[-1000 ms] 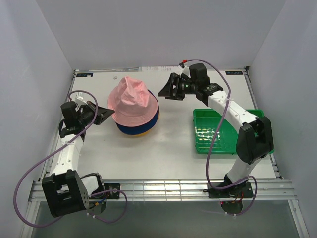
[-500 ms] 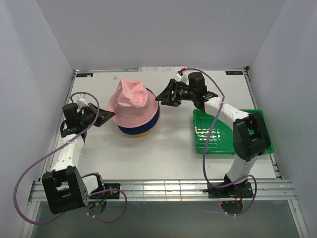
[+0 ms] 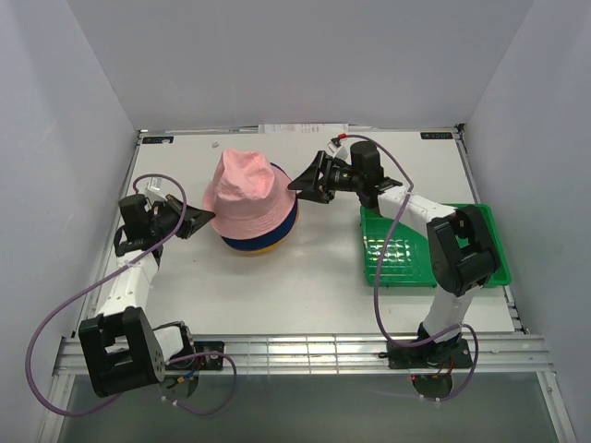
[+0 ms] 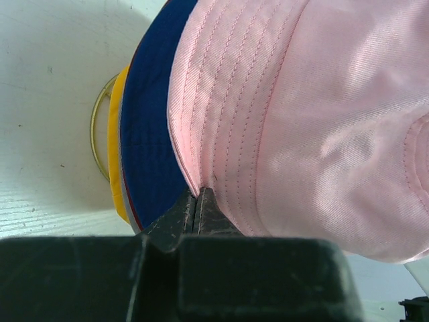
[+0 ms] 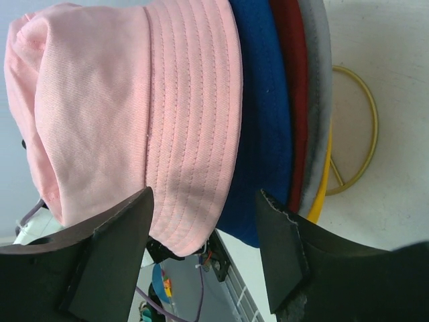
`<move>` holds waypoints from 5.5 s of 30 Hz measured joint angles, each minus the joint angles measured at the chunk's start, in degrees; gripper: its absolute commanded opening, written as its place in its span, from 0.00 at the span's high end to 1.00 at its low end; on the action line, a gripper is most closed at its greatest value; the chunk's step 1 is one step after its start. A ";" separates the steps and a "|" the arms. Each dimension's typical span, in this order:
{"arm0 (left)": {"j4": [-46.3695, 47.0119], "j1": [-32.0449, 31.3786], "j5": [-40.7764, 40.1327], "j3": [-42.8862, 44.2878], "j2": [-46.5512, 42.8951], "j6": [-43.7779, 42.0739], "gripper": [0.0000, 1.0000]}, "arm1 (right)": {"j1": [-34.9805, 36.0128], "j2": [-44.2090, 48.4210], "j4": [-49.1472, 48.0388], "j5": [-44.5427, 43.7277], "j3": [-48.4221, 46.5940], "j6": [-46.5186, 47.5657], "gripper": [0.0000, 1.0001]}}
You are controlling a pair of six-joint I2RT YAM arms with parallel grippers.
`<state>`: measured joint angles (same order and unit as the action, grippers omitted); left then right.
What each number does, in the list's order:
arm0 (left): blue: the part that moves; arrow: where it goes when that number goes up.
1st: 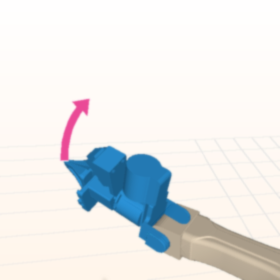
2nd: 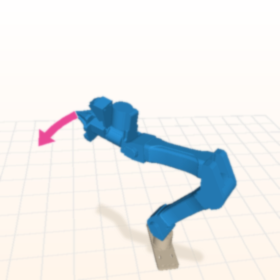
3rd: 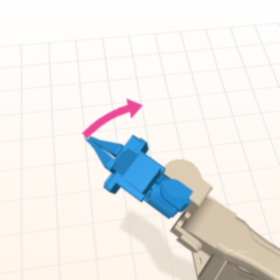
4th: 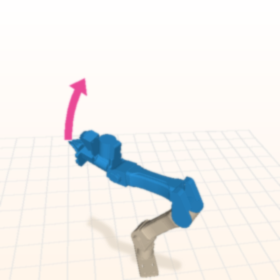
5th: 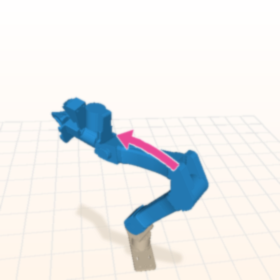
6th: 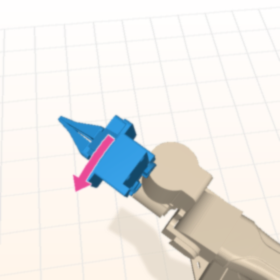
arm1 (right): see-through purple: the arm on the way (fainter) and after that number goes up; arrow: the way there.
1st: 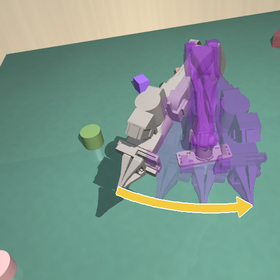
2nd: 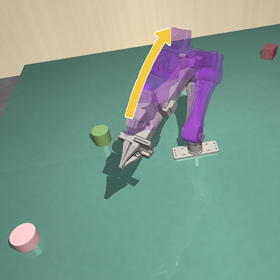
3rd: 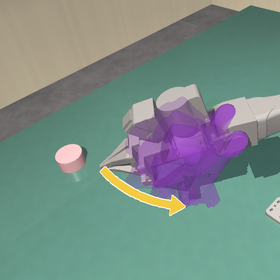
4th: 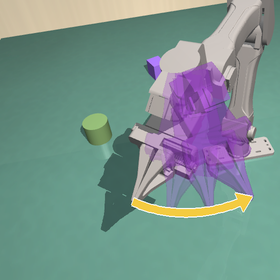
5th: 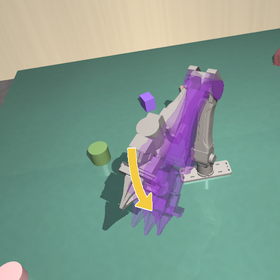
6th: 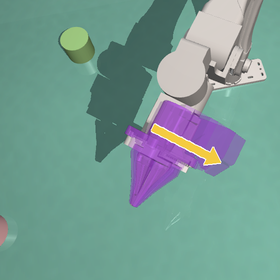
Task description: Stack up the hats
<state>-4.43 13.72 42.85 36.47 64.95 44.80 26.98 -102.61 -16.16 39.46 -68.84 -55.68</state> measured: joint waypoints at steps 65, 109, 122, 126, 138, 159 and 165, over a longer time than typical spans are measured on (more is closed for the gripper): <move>2.16 -0.02 -1.66 -2.71 2.05 -0.42 1.00 | 0.09 -3.67 -8.90 -0.11 6.38 -0.94 0.92; -3.39 0.46 -7.50 -3.04 3.54 -2.86 0.95 | -0.92 -14.38 23.61 -13.11 -3.52 19.52 0.92; -5.68 0.28 -4.63 5.20 1.90 -3.82 0.96 | -0.92 -12.92 25.68 -13.64 -4.98 20.11 0.92; -5.70 0.37 -3.52 3.21 0.85 -3.34 0.96 | -0.92 -11.76 26.29 -13.62 -5.79 20.09 0.92; -5.25 -2.08 -4.28 -1.55 -5.84 0.20 0.89 | -0.70 -5.51 26.05 -10.82 -8.13 16.85 0.77; -3.08 -16.20 -11.82 -5.84 -7.17 5.55 0.39 | 4.61 -3.23 25.24 -9.27 -21.18 13.07 0.63; -8.22 -16.20 -13.94 -3.10 -8.87 2.91 0.31 | 4.61 -6.75 27.08 -9.27 -24.13 13.92 0.63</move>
<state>-12.64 -2.48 28.91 33.36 56.07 47.70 31.59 -109.36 10.92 30.20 -92.97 -41.76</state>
